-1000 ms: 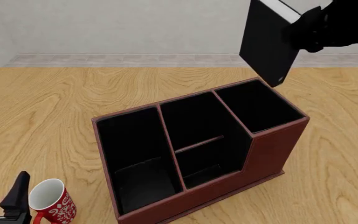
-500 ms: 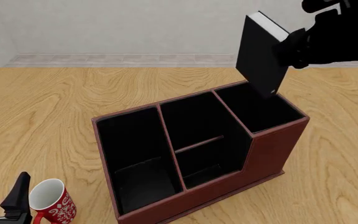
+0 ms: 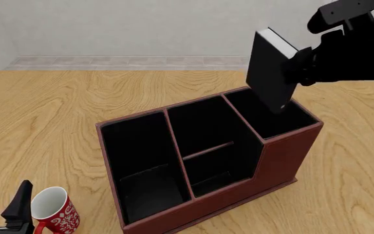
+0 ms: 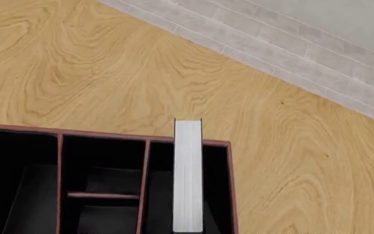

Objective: Pick up the book and place it in the right compartment of the caddy.

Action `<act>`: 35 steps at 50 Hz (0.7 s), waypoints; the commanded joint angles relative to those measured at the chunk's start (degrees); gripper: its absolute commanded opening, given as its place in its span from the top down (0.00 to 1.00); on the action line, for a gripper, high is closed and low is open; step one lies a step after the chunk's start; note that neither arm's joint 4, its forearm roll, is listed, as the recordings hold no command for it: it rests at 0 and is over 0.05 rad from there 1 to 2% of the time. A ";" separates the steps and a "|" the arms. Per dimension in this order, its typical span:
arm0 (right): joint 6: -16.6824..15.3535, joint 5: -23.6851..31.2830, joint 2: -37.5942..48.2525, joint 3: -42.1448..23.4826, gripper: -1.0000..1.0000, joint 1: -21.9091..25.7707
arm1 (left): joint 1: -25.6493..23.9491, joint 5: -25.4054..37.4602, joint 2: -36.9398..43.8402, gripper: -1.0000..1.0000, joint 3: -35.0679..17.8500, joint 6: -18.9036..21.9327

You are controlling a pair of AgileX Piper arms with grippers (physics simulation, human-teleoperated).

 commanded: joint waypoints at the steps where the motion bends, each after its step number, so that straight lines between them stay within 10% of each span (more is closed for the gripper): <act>1: 1.55 -1.46 -0.81 1.72 1.00 -0.01 | -0.06 -0.01 0.00 0.00 0.31 0.17; 35: 2.71 -5.82 -1.72 8.34 1.00 -0.29 | -0.05 0.00 0.00 0.00 0.61 0.32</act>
